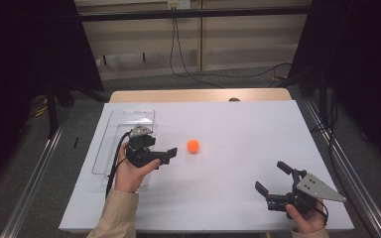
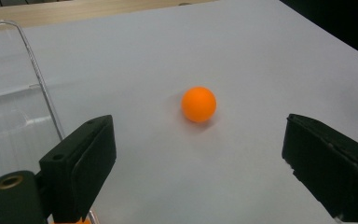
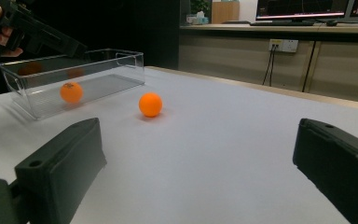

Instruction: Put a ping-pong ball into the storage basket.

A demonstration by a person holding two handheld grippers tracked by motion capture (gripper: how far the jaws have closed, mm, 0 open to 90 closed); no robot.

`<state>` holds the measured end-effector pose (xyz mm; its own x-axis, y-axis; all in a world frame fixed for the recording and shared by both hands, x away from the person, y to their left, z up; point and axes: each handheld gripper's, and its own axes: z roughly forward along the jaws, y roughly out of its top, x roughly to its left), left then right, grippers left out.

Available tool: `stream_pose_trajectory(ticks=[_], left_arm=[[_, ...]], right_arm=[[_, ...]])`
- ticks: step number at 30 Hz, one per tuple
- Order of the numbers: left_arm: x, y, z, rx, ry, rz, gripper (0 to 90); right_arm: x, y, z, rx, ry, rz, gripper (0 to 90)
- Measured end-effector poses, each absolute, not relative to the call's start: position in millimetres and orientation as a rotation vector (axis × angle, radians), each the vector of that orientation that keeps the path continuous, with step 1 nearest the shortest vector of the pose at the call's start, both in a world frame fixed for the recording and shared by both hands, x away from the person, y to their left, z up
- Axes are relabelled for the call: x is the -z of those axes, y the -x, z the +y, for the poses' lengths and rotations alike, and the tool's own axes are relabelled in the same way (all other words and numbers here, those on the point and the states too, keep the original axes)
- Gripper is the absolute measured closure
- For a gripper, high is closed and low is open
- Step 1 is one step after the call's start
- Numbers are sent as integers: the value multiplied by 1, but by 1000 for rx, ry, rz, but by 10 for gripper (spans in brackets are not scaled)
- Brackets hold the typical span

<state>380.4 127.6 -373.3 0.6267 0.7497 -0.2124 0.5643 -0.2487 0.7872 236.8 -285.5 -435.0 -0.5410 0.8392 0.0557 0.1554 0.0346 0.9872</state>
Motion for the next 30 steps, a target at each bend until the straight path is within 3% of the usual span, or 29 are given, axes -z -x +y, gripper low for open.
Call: stream_pose_trajectory(ticks=[30], left_arm=[[379,-382,112,-263,-1955,1006,94]], right_arm=[[435,-238,-286,-1553,-1014,1746,14]])
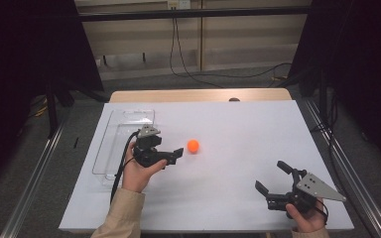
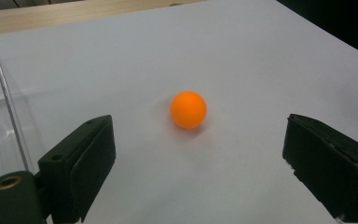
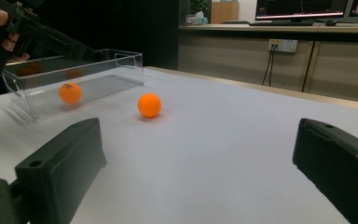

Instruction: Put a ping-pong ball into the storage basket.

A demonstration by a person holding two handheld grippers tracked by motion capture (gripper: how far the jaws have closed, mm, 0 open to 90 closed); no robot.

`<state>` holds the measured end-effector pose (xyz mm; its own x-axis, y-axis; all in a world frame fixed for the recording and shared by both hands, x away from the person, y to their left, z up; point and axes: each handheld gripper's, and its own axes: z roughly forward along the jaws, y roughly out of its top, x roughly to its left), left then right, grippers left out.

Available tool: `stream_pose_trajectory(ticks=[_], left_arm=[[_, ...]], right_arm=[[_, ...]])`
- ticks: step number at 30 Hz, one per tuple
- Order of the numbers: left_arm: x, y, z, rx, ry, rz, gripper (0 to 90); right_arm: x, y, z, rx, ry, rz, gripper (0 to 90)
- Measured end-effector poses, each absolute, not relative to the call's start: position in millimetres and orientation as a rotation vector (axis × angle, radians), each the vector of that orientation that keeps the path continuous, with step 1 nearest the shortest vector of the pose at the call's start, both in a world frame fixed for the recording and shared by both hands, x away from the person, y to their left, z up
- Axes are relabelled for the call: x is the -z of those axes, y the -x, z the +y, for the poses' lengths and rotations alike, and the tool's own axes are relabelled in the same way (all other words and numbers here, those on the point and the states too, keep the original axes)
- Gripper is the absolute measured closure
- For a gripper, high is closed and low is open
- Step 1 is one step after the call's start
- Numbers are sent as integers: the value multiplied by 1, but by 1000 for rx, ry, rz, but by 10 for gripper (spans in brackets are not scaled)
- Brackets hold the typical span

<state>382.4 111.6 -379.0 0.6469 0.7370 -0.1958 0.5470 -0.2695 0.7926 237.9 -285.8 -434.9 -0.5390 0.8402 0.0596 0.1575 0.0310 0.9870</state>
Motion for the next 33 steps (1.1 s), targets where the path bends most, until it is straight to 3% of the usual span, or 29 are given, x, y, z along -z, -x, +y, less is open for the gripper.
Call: stream_pose_trajectory(ticks=[33], left_arm=[[383,-382,99,-268,-1948,944,79]], right_arm=[[436,-240,-286,-1556,-1032,1745,14]])
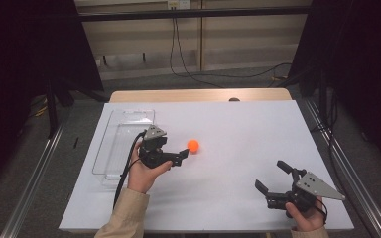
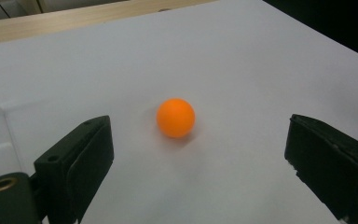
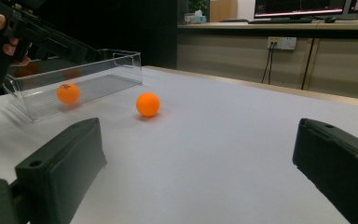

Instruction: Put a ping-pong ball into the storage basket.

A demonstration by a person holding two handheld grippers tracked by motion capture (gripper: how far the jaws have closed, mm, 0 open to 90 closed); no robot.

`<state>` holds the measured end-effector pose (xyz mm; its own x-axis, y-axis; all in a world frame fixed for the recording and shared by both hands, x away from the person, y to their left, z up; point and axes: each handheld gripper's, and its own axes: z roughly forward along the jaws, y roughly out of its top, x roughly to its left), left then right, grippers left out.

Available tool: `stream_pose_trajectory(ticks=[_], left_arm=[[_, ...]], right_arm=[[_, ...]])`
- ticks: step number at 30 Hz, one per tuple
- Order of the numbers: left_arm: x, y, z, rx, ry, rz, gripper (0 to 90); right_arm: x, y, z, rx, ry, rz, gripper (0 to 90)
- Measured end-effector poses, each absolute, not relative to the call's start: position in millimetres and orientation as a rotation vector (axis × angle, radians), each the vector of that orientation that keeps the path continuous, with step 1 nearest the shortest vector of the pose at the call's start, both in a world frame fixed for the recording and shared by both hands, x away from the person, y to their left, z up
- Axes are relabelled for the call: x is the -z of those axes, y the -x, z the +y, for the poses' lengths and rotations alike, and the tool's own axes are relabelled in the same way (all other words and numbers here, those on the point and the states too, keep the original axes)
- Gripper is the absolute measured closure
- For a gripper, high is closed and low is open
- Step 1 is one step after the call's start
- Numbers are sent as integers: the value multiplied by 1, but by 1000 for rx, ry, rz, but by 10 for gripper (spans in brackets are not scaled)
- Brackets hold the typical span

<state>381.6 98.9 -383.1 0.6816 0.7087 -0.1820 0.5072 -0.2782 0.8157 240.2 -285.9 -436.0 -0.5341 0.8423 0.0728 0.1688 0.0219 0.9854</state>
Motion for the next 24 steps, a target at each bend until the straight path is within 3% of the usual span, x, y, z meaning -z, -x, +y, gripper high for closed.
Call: stream_pose_trajectory(ticks=[24], left_arm=[[392,-386,85,-266,-1973,934,76]], right_arm=[[437,-241,-288,-1556,-1040,1738,15]])
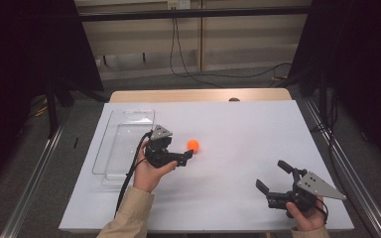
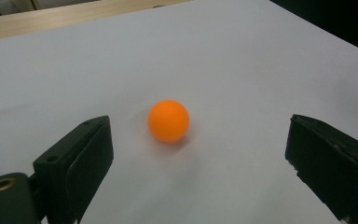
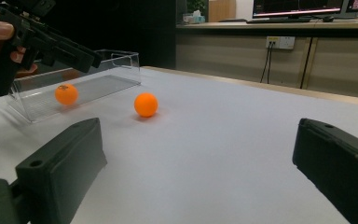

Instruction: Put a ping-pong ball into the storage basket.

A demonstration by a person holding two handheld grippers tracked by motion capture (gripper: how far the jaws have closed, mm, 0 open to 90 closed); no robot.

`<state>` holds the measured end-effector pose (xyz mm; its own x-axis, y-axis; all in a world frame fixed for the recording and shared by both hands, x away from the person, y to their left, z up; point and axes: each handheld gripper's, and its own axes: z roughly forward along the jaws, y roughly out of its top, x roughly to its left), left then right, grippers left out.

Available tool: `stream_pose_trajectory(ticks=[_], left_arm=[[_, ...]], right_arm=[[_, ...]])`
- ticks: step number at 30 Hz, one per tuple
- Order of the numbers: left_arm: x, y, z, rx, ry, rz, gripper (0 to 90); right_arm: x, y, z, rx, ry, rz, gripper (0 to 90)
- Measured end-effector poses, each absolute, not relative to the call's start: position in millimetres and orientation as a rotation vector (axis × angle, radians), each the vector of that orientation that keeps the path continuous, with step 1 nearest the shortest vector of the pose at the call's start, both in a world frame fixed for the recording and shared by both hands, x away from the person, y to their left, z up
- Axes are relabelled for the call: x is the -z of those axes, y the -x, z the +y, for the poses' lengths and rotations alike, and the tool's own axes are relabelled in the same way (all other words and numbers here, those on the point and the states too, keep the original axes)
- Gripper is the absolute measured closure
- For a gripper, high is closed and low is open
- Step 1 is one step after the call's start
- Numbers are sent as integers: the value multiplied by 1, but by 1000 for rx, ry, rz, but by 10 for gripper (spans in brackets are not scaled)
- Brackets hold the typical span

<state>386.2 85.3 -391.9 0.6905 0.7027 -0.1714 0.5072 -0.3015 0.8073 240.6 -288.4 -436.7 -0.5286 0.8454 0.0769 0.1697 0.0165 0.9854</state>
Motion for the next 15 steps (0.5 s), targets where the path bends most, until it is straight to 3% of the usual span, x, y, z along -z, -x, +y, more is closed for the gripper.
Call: stream_pose_trajectory(ticks=[15], left_arm=[[395,-386,80,-279,-1964,928,75]], right_arm=[[436,-239,-288,-1556,-1035,1739,15]])
